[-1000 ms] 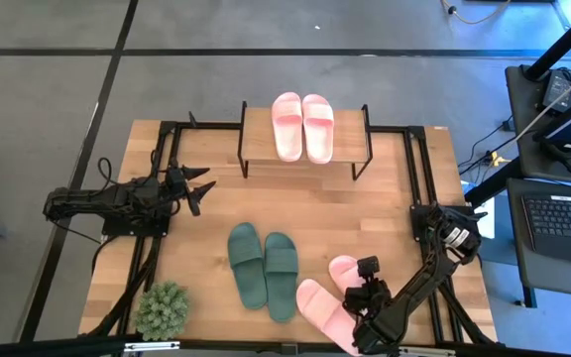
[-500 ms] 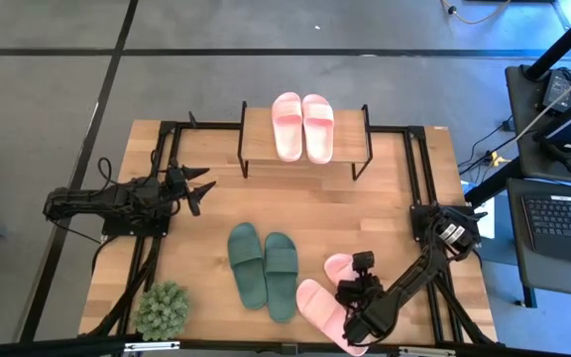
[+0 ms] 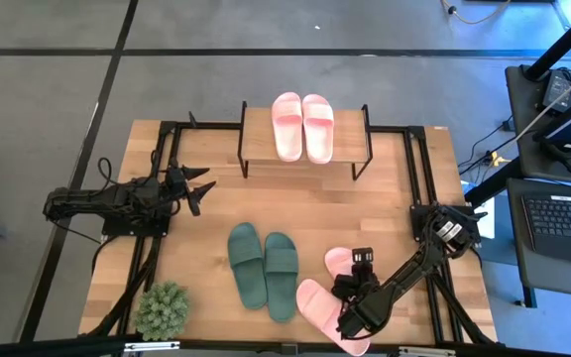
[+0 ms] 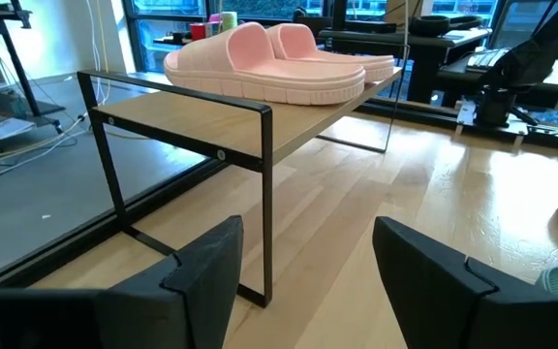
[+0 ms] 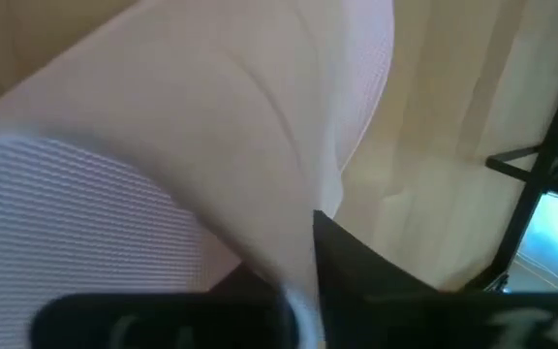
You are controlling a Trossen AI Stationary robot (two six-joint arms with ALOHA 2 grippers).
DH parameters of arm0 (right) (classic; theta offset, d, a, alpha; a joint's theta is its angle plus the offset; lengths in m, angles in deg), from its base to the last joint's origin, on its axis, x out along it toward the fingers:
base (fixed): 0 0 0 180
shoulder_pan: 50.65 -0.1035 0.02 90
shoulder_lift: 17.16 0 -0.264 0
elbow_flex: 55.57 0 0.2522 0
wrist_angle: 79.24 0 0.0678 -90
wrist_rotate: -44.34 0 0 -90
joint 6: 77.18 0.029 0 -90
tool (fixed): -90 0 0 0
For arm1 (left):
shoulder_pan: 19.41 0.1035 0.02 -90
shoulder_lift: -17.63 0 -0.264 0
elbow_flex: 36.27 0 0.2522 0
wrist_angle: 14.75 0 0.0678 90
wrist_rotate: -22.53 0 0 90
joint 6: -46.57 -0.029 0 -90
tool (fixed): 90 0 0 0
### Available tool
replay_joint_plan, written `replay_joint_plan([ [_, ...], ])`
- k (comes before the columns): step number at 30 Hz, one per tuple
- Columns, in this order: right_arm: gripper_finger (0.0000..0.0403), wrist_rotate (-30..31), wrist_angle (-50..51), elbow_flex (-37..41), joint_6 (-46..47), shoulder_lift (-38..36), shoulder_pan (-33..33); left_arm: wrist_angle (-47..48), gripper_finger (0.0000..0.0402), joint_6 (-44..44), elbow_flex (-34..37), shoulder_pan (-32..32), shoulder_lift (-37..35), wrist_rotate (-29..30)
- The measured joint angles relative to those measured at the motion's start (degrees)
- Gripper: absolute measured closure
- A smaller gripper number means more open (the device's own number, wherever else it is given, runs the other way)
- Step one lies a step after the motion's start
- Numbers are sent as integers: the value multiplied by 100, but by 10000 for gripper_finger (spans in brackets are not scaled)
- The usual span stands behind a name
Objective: Pick and place slides into the shelf
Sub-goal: Put the pink slide under the shelf
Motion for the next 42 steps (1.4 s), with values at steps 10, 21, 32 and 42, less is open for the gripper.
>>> replay_joint_plan([
  [10, 391, 67, 1020, -246, 1513, -11, 485, 0, 177, 0, 0, 0, 0, 2],
  [21, 391, 344, 988, -370, 445, -384, 1712, 2, 177, -5, 0, 0, 0, 4],
  [32, 391, 912, 702, -10, -230, -1743, 2849, 7, 177, -7, 0, 0, 0, 2],
  [42, 391, 889, -717, 809, -1304, -1785, 3938, 9, 177, -7, 2, 0, 0, 2],
])
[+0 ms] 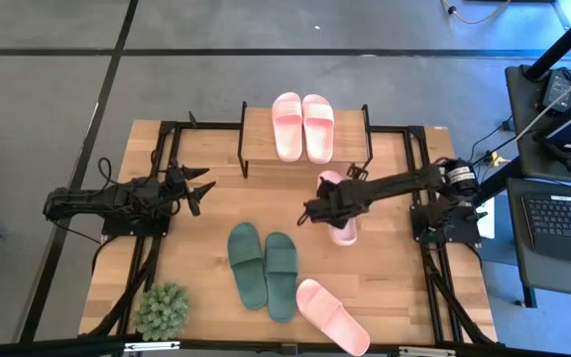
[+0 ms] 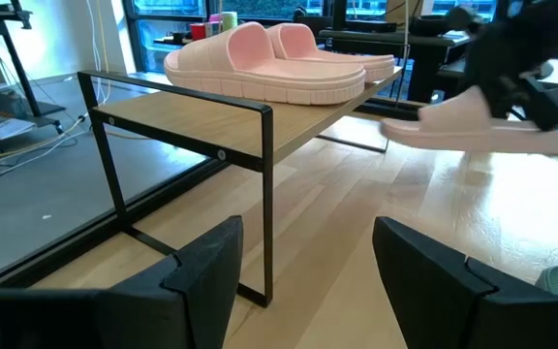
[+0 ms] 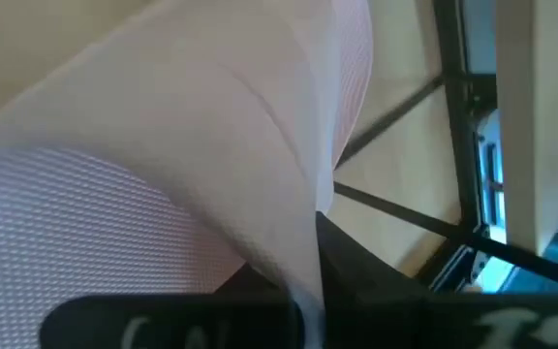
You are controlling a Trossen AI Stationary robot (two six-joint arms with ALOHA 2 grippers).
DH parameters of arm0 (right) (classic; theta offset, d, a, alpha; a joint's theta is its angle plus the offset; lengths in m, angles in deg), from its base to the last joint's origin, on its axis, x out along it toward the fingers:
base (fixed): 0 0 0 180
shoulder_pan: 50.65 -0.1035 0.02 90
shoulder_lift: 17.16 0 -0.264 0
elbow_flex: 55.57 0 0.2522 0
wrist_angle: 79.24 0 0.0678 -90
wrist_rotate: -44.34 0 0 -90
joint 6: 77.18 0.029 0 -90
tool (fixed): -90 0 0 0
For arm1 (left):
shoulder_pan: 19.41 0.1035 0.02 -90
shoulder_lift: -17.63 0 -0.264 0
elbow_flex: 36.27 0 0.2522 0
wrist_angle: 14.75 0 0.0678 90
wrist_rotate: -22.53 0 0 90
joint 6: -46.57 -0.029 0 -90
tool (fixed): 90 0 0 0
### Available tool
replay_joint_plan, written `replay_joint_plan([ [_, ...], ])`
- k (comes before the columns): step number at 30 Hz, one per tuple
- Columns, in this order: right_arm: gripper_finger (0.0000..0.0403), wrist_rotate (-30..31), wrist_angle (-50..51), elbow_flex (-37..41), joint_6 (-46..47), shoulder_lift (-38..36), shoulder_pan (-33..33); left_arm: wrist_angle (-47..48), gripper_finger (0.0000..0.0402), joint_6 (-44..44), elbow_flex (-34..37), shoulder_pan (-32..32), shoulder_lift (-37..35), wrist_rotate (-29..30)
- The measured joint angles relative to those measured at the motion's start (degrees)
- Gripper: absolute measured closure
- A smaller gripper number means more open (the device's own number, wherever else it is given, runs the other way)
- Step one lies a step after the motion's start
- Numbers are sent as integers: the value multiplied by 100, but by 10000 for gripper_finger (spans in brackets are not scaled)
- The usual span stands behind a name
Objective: Pick and place slides into the shelf
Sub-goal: Put the pink slide under the shelf
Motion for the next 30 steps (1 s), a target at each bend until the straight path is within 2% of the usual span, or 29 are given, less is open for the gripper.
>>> replay_joint_plan([
  [3, 391, -20, -641, 385, -9, 0, 224, 0, 177, 0, 0, 0, 0, 0],
  [12, 391, -5, -1730, 1330, -49, 5, 655, 0, 177, 0, 0, 0, 0, 0],
  [24, 390, 101, -2040, 1479, -274, -5, 1036, -2, 177, 2, 0, 0, 0, 0],
  [30, 326, 92, -2161, 1480, -289, -2, 1048, -2, 177, 2, 0, 0, 0, 0],
])
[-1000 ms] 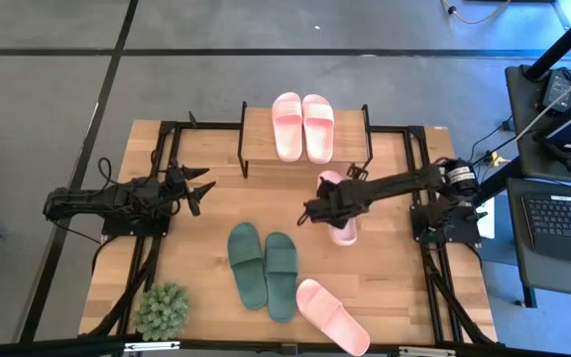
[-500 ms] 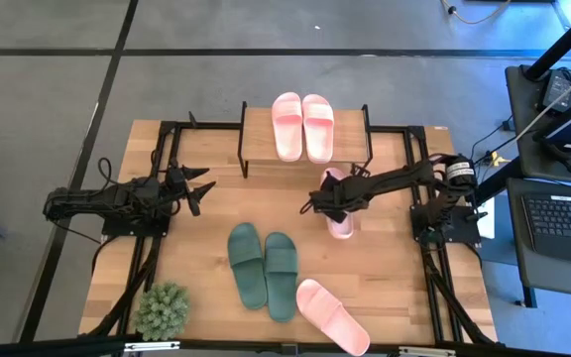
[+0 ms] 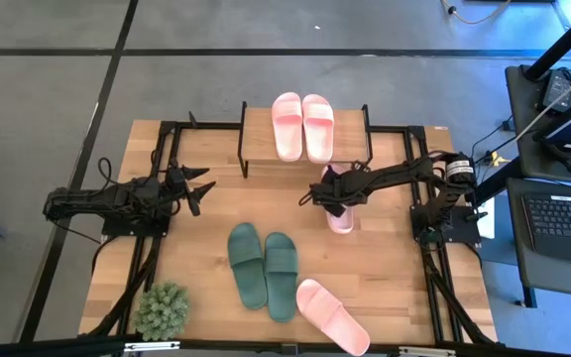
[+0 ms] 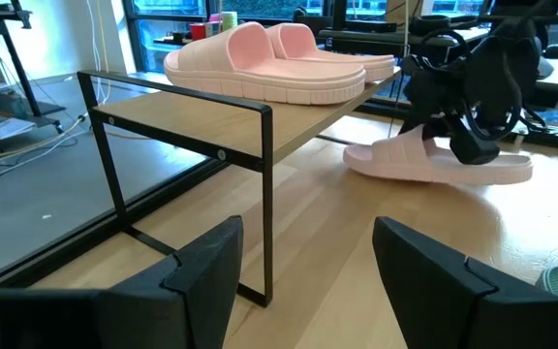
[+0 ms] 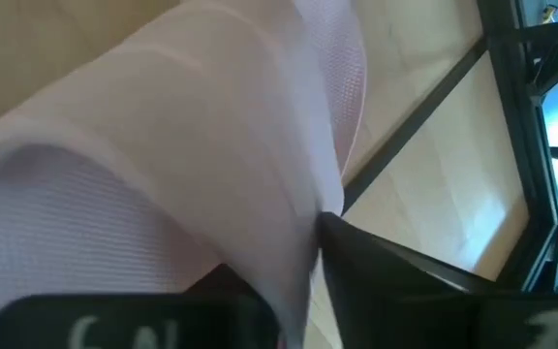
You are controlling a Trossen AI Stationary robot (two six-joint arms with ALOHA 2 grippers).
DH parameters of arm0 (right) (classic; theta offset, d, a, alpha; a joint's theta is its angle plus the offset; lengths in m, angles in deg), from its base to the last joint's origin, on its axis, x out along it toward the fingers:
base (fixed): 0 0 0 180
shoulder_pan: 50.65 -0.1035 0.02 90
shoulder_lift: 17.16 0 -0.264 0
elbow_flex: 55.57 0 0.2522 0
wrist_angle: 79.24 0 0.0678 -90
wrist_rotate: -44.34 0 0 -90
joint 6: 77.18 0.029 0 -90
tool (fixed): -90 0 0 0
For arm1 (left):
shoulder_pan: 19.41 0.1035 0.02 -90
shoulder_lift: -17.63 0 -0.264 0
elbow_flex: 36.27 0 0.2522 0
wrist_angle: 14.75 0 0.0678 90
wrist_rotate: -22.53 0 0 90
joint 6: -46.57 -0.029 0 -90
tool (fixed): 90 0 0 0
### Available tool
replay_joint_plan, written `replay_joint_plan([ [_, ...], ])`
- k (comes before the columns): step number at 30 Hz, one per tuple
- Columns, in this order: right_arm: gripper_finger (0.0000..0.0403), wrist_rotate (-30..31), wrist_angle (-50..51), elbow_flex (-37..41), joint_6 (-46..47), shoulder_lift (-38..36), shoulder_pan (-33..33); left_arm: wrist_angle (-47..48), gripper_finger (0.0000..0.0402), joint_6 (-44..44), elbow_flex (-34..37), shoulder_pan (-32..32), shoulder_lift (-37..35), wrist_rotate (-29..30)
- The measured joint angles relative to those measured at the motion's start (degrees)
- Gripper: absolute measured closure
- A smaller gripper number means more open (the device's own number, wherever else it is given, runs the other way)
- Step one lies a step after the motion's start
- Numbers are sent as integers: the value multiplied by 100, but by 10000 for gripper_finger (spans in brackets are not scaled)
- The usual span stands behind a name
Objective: Pick and place slides into the shelf
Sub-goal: Put the pink slide under the shelf
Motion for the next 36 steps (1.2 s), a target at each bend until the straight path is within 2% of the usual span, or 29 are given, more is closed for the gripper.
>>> replay_joint_plan([
  [15, 250, -22, -108, 4, 176, 9, 9, -2, 177, 0, 2, 0, 0, 2],
  [31, 158, -20, -23, 4, -155, 9, 8, -2, 177, 8, 2, 0, 0, 0],
  [36, 143, -20, 76, 4, -162, 9, 6, -2, 177, 11, 2, 0, 0, 0],
])
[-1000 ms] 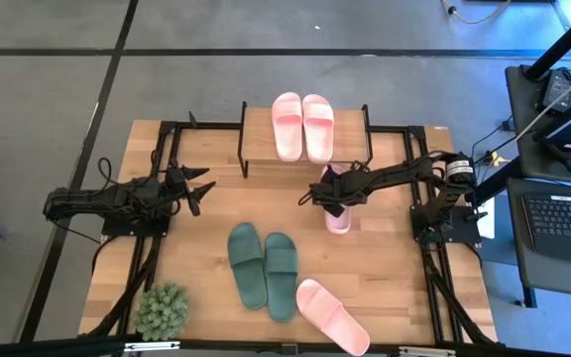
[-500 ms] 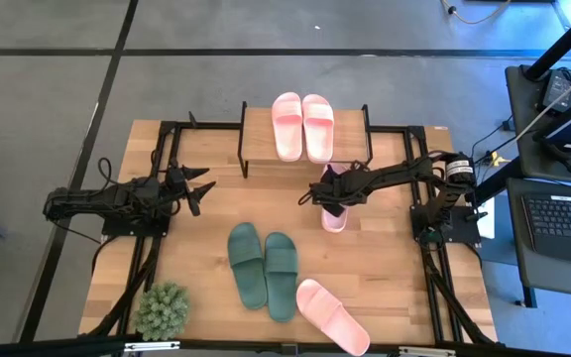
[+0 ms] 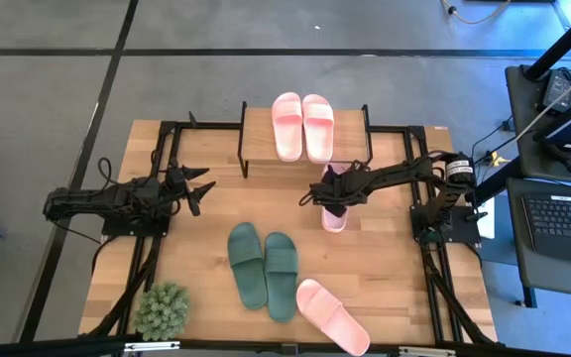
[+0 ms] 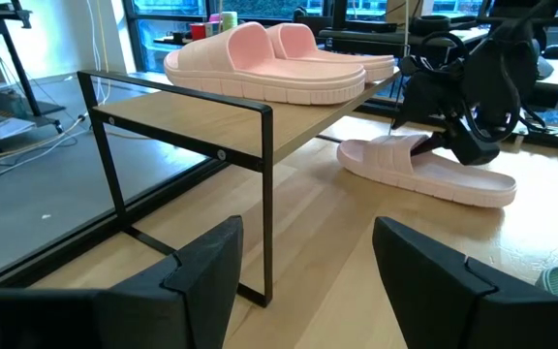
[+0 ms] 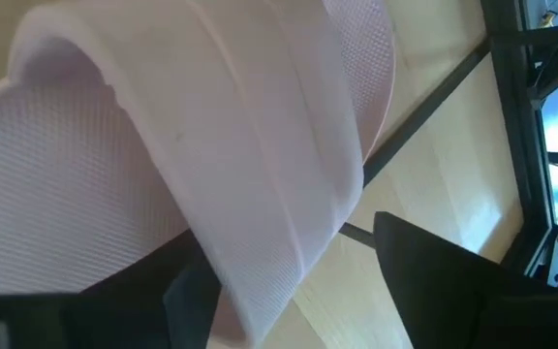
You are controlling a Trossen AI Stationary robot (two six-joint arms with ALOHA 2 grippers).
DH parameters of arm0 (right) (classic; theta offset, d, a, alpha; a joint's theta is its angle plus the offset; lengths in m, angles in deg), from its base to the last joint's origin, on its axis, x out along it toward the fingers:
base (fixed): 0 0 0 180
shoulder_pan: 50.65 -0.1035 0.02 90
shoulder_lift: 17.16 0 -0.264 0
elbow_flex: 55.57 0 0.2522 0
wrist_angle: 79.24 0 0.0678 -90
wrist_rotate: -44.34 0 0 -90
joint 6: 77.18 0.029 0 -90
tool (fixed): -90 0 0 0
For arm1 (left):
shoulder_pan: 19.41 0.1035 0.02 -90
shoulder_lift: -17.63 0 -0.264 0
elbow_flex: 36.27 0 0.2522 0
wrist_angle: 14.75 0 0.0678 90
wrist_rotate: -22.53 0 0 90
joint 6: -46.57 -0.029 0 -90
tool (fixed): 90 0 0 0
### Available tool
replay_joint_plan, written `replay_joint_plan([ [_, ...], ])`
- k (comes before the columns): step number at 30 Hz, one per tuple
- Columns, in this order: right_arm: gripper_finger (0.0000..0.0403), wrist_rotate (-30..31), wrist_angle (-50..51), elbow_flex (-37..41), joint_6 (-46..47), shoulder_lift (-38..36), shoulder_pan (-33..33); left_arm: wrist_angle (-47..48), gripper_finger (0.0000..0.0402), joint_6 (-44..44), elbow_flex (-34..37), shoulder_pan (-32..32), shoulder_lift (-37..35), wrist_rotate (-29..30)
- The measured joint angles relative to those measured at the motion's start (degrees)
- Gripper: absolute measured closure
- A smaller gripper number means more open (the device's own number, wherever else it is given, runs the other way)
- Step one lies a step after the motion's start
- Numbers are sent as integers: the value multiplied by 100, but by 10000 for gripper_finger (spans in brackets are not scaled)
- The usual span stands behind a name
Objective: Pick and place slides into the shelf
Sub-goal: Put the pink slide under the shelf
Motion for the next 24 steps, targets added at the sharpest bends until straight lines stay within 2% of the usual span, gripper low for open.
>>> replay_joint_plan([
  [3, 142, -13, 81, 0, 5, 0, 0, 0, 177, 0, 0, 0, 0, 0],
  [9, 142, -439, 149, -4, 27, 0, 0, -1, 177, 2, 0, 0, 0, 1],
  [24, 142, -508, 193, -29, 50, 0, -1, -1, 177, -7, 1, 0, 0, 1],
])
